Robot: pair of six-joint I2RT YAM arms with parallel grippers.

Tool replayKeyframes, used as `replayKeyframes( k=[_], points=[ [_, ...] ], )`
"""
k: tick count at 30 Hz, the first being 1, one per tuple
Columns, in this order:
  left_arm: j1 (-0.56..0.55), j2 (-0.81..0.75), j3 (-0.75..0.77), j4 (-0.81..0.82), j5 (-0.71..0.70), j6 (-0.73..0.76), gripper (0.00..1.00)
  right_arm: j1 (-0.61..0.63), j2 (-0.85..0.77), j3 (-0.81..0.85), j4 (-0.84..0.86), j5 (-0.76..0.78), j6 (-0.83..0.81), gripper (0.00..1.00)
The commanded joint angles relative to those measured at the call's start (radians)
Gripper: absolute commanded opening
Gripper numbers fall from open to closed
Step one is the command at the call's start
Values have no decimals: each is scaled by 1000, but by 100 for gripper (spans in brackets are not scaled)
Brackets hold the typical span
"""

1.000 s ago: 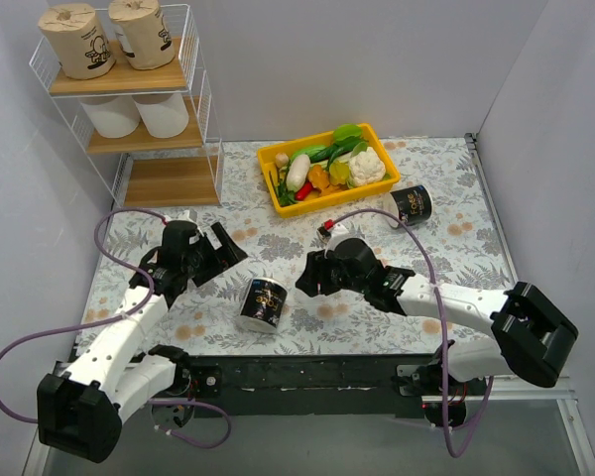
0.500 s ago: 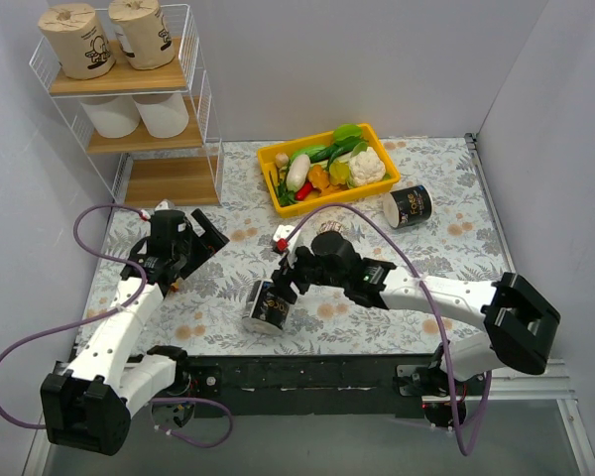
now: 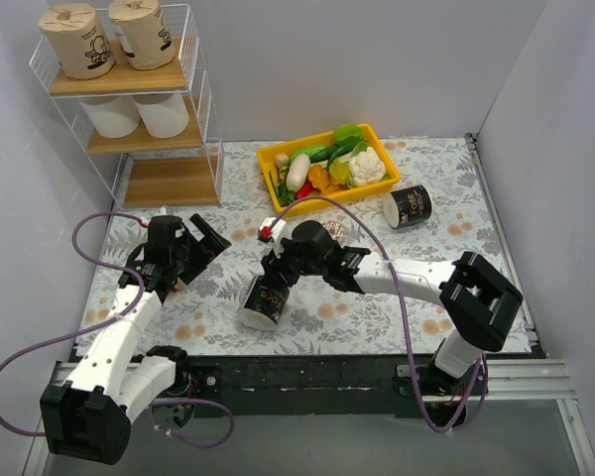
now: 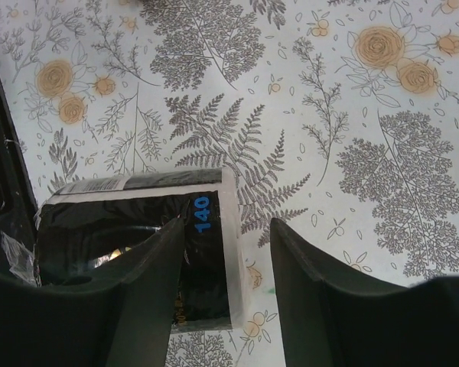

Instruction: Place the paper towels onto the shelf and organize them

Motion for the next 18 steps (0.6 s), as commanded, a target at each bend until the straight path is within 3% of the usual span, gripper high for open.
replayKeyframes(
  k=[1, 9, 18],
  points=[
    [4, -33, 7, -8, 19, -26, 93, -64, 13, -33, 0, -2, 44, 53],
    [4, -67, -16, -11, 91, -14, 89, -167, -24, -135, 125, -124, 22, 51],
    [-6, -134, -58, -89, 140, 19, 82, -200, 4, -174, 191, -115, 53, 50]
  ],
)
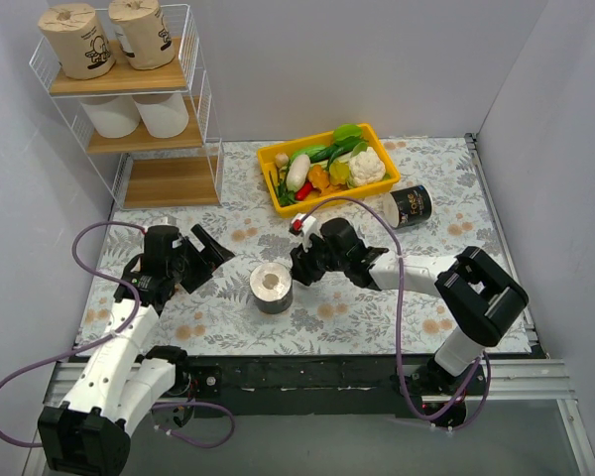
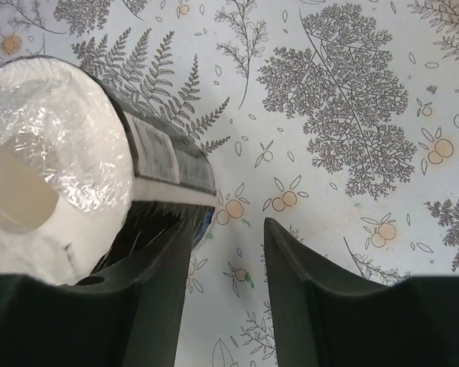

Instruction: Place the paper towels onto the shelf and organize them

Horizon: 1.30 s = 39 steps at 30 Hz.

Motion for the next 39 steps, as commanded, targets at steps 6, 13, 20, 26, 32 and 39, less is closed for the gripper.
replayKeyframes(
  k=[6, 13, 20, 26, 32, 39],
  points=[
    [-67, 46, 6, -31, 59, 64, 81, -30, -58, 52, -66, 159, 47, 52],
    [-200, 115, 34, 6, 5, 34, 80, -31, -275, 13, -181, 346, 70, 59],
    [-268, 187, 57, 66, -4, 7, 81, -31, -507, -86, -183, 401, 101, 59],
    [-315, 235, 51, 78, -3, -12, 78, -31, -599, -123, -204, 447, 109, 60],
    [-362, 253, 42, 69, -38, -15, 71, -31, -624, -123, -212, 457, 113, 60],
    [-380, 239, 51, 41, -84, -10, 64, -31, -629, -132, -215, 461, 130, 60]
  ],
)
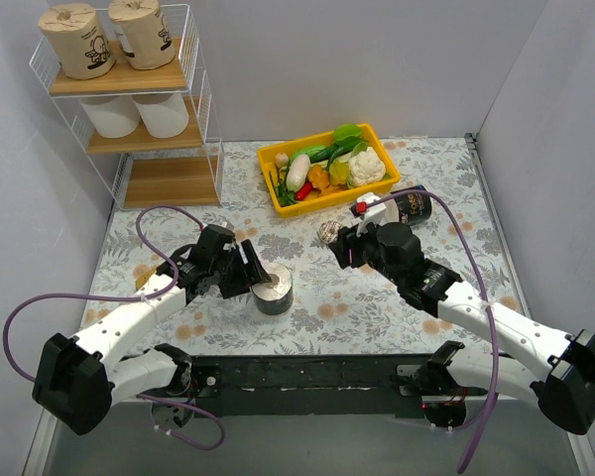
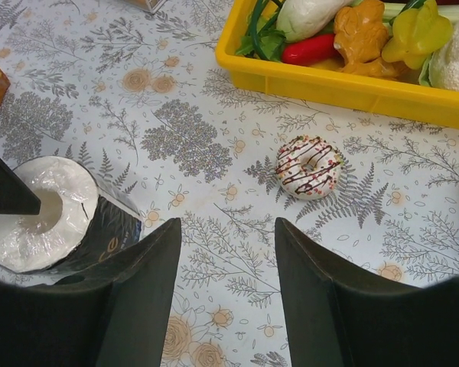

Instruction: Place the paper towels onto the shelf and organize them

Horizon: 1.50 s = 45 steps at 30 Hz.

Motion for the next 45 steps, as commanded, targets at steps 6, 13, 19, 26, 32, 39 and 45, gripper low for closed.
replayKeyframes(
  k=[6, 13, 19, 26, 32, 39, 45],
  points=[
    [-34, 25, 10, -21, -64, 1, 63, -2, -31, -13, 23, 17, 39, 60],
    [-34, 29, 84, -45, -183, -5, 35, -2, -68, -3, -3, 29, 41, 60],
    [199, 75, 185, -61, -87, 68, 27, -3, -123, 0, -35, 25, 52, 60],
    [599, 119, 285, -39, -67, 127, 27, -2, -217, -15, -78, 43, 53, 61],
    [881, 222, 273, 108, 65, 40, 26, -2, -287, 0, -141, 35, 62, 61],
    [942, 355, 368, 226, -4, -85, 27, 0, -341, 26, -212, -17, 108, 62],
    [945, 478, 464, 278, -57, -131, 27, 0, -407, 65, -249, 31, 104, 62]
  ],
)
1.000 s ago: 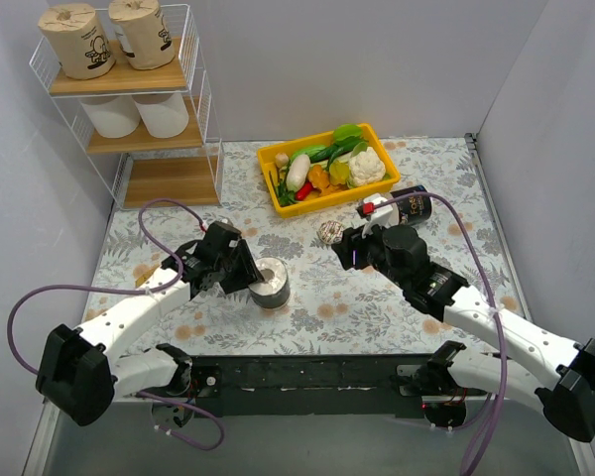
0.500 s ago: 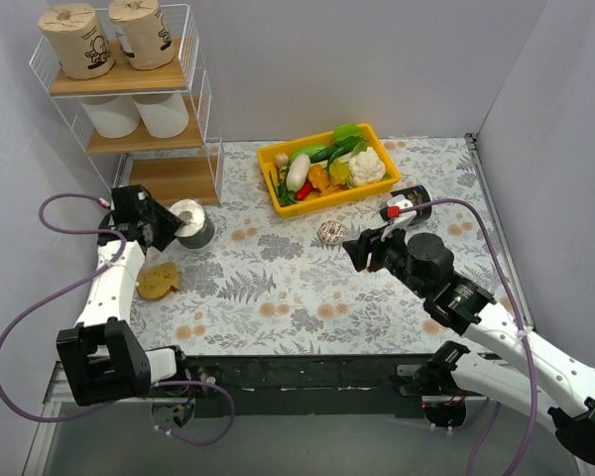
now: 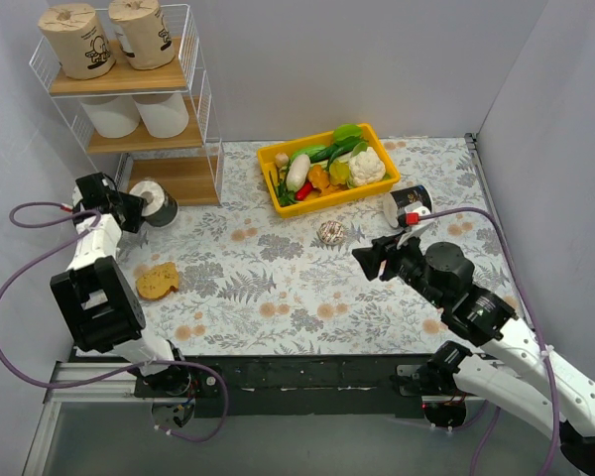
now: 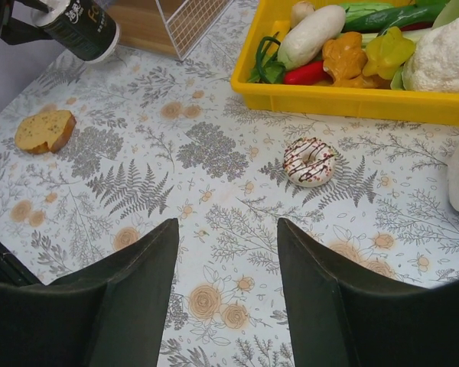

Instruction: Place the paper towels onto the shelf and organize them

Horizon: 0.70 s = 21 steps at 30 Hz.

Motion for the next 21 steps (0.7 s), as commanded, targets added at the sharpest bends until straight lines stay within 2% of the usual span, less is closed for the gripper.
replayKeyframes(
  k=[1, 9, 21],
  points=[
    [1, 48, 113, 120, -41, -61, 27, 0, -50, 78, -8, 25, 8, 62],
    [4, 188, 240, 127, -130, -95, 27, 0, -44, 120, 0, 16, 16, 62],
    [4, 315, 329, 244, -115, -145, 26, 0, -26, 133, 5, 45, 10, 62]
  ],
)
